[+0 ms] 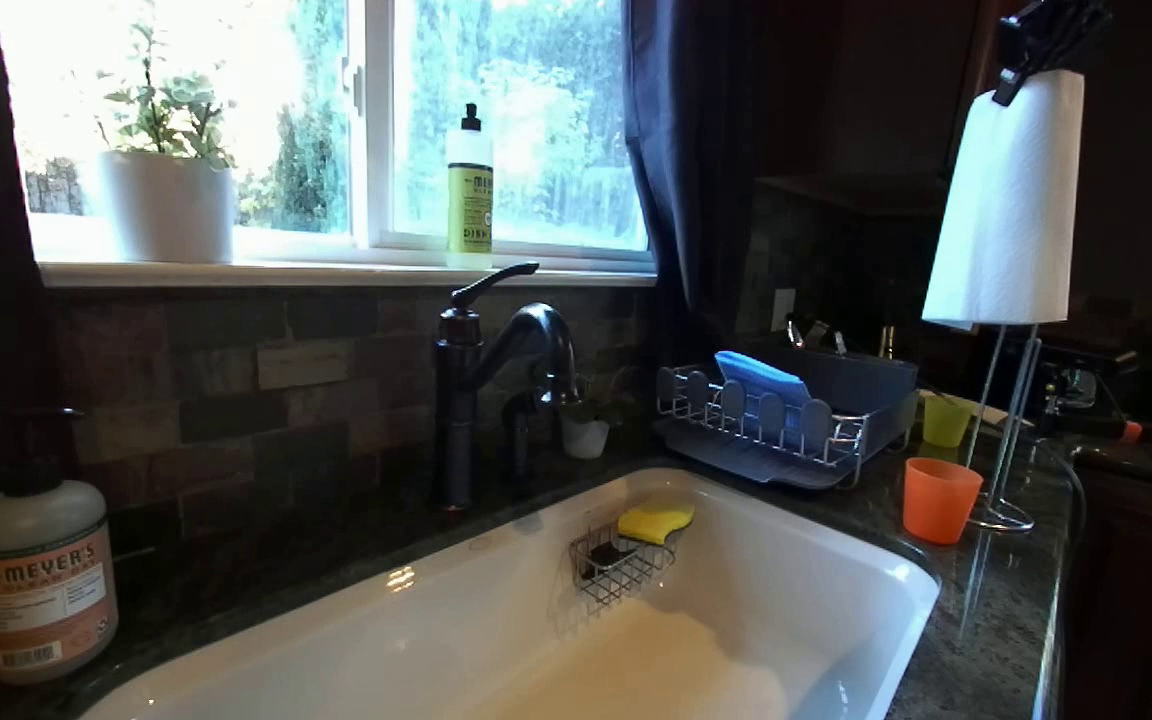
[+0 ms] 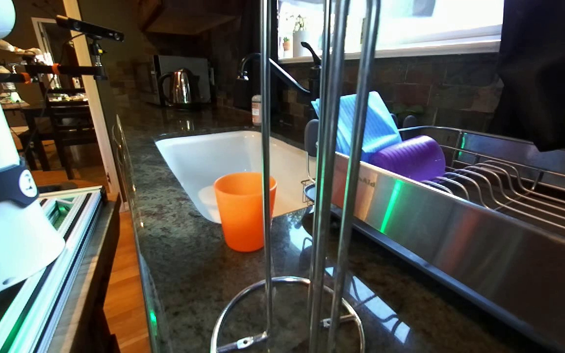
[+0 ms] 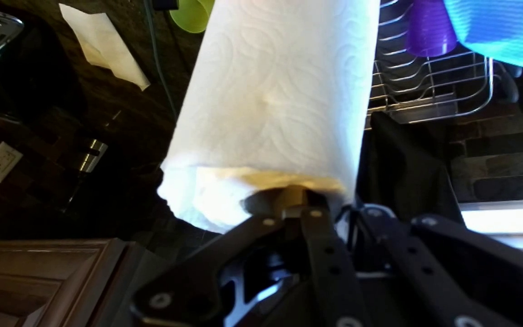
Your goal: Put the paper towel on the paper towel holder
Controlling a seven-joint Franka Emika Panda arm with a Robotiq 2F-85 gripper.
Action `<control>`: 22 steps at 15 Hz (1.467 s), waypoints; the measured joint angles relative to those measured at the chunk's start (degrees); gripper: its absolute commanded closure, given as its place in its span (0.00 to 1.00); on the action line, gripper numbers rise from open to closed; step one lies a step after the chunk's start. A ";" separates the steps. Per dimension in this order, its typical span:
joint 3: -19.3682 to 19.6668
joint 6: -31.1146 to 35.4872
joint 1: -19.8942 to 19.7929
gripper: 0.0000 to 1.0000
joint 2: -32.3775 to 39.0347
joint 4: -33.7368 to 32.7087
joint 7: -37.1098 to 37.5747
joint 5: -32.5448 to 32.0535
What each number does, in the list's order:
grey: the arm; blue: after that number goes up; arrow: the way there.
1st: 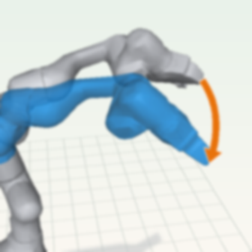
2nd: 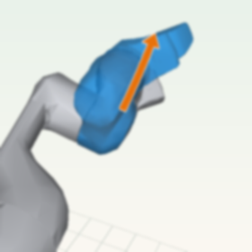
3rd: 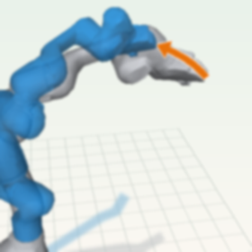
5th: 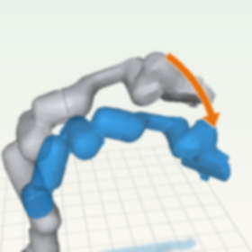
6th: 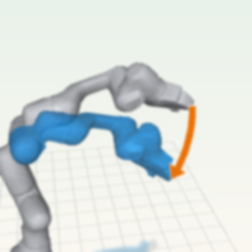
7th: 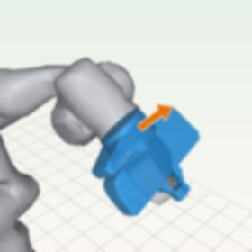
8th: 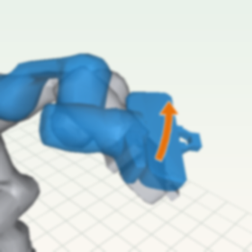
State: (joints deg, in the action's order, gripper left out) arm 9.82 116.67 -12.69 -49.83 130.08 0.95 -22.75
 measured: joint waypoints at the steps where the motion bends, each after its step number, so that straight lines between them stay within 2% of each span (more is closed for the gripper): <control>1: 0.00 0.13 -0.06 0.97 0.00 0.30 0.08 0.00; 12: -0.05 1.68 -2.90 0.97 -0.02 3.95 0.26 -0.68; 19: -1.83 3.47 -4.93 0.97 0.25 5.88 0.60 -2.89; 20: -2.23 3.48 -5.06 0.64 0.29 6.06 0.75 -3.23; 21: -2.59 3.48 -5.10 0.64 0.31 6.25 0.97 -3.51; 22: -2.93 3.49 -5.12 0.57 0.33 6.41 1.20 -3.79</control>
State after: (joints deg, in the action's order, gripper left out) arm 6.89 120.16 -17.81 -49.50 136.49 2.15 -26.54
